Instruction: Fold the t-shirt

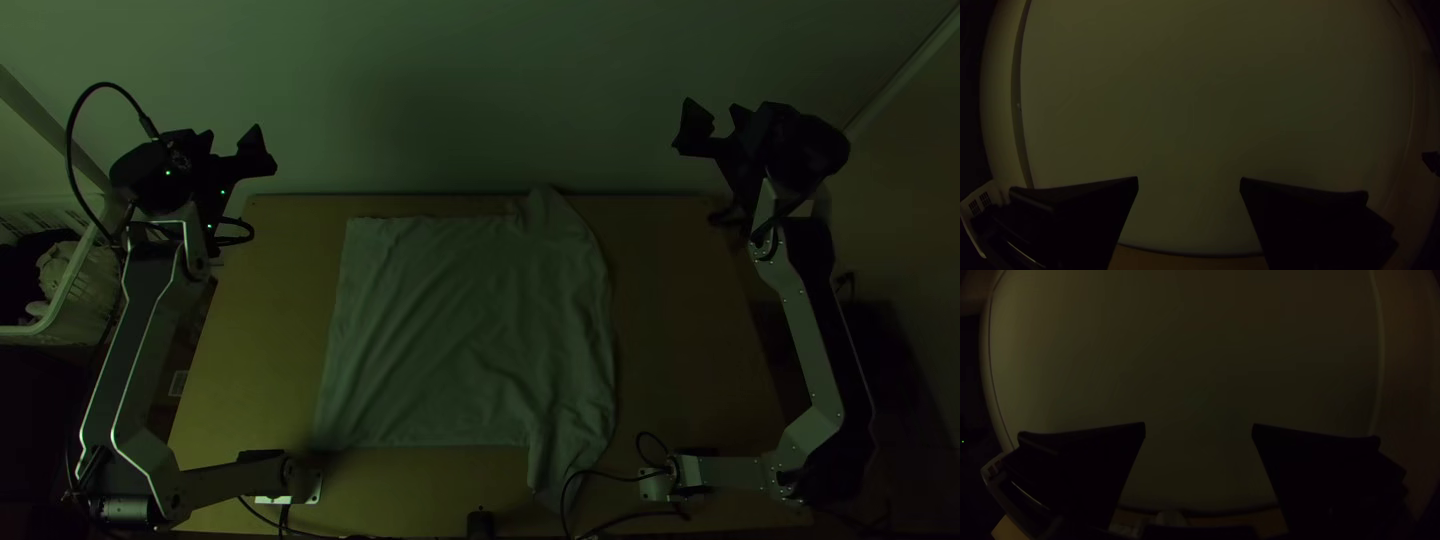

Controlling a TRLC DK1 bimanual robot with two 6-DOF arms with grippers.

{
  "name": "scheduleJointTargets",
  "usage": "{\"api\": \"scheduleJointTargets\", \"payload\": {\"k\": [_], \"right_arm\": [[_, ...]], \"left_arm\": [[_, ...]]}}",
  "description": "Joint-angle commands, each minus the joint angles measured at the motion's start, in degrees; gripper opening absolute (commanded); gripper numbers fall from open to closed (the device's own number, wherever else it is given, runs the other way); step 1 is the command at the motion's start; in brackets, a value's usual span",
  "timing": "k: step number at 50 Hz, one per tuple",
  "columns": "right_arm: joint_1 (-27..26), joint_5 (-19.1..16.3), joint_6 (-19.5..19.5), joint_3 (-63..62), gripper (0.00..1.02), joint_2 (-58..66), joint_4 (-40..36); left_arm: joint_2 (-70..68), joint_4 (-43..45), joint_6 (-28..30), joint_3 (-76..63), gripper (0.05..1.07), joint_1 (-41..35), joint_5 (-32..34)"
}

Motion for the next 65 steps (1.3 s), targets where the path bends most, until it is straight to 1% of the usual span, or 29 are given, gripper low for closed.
{"api": "scheduleJointTargets", "payload": {"k": [1,4,11,13,16,20,28,37,43,48,53,56,60,65], "right_arm": [[0.86,0.56,0.12,3.41,0.98,3.17,-2.53],[1.22,0.56,0.30,4.56,0.98,5.02,-4.90],[1.74,0.56,2.06,6.84,0.98,9.24,-10.35],[1.92,0.56,2.58,6.84,0.98,10.21,-10.97],[1.92,0.56,5.31,6.75,0.98,11.52,-11.32],[2.01,0.56,7.50,7.02,0.98,13.46,-11.76],[2.53,0.56,9.79,7.55,0.98,16.53,-13.16],[3.15,0.39,9.88,8.42,0.98,19.96,-16.42],[3.15,0.03,9.97,8.95,0.98,22.07,-19.40],[3.32,0.03,9.97,8.60,0.98,22.86,-20.02],[3.76,0.03,9.97,9.13,0.98,23.74,-21.07],[3.85,0.03,9.88,9.30,0.97,24.53,-21.60],[3.85,-0.93,9.88,11.41,0.97,26.73,-24.24],[3.85,-0.93,9.97,13.96,0.97,28.93,-27.93]], "left_arm": [[3.29,-3.42,0.45,4.25,1.03,-0.50,-0.42],[5.04,-5.09,0.28,5.04,1.03,-0.50,-0.42],[8.38,-8.16,-0.34,5.22,1.03,-0.50,-0.33],[9.18,-9.04,-0.34,5.31,1.03,-0.50,-0.42],[9.97,-10.01,-0.51,5.04,1.03,-0.50,-0.68],[11.99,-10.80,-0.07,5.04,1.03,-0.68,-1.39],[17.26,-11.94,-0.16,6.27,1.03,-0.76,-1.21],[24.64,-18.36,-0.42,11.28,1.02,-2.78,-1.30],[29.13,-19.59,-0.78,12.69,1.02,-3.49,-0.86],[32.55,-19.68,-1.04,14.45,1.01,-4.19,-1.12],[37.12,-21.70,-1.30,18.05,1.01,-4.19,-1.47],[40.11,-23.98,-1.83,20.77,0.96,-4.19,-1.65],[43.54,-26.80,-2.45,24.20,0.95,-4.28,-1.82],[46.97,-28.29,-2.62,27.63,0.95,-4.72,-3.49]]}}
